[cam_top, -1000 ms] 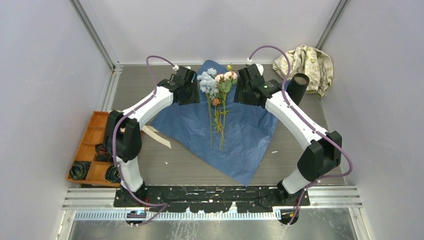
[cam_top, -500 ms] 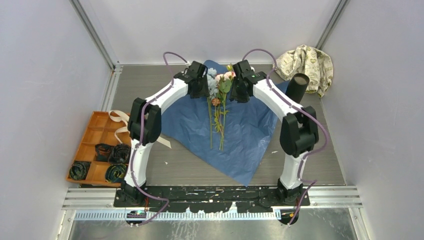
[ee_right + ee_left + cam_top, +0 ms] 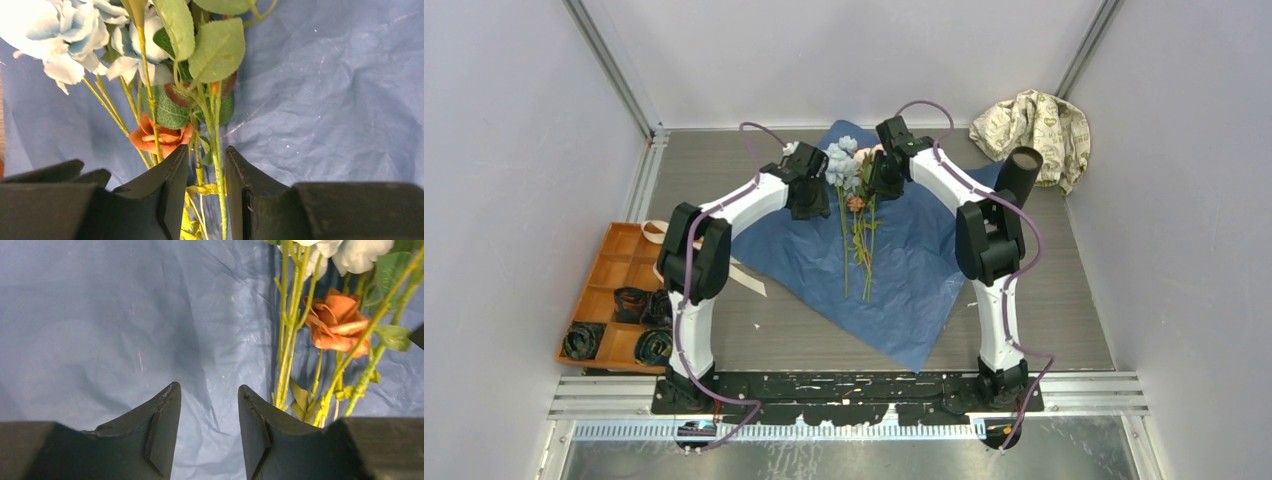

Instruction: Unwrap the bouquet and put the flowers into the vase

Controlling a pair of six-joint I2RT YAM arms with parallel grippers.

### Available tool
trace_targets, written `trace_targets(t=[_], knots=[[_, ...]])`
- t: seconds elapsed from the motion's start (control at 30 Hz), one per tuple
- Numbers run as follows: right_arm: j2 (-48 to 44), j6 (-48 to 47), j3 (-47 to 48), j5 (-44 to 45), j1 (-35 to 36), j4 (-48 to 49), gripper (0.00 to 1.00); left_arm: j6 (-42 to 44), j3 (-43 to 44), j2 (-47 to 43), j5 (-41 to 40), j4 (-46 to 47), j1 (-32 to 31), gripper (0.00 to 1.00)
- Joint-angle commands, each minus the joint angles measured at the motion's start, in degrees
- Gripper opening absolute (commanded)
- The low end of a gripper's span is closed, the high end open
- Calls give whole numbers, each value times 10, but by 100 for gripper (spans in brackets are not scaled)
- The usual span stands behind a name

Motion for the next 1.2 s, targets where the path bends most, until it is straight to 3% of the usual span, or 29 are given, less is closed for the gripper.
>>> trace_targets(t=[0.0, 0.33, 0.6, 0.83, 1.17], knots=[[20, 7, 50, -13, 1, 2, 39, -15, -27, -73, 0, 45, 0, 47], [63, 15, 44, 2, 0, 7, 37, -23, -86, -138, -1, 49, 0, 45], [31, 13, 35, -4, 0, 14, 1, -22, -126, -201, -7, 54, 0, 45], [-101, -1, -55, 19, 0, 17, 1, -24, -149, -223, 9, 72, -2, 45], [-272, -59, -175, 70, 3, -57, 1, -19, -162, -254, 39, 79, -17, 45]])
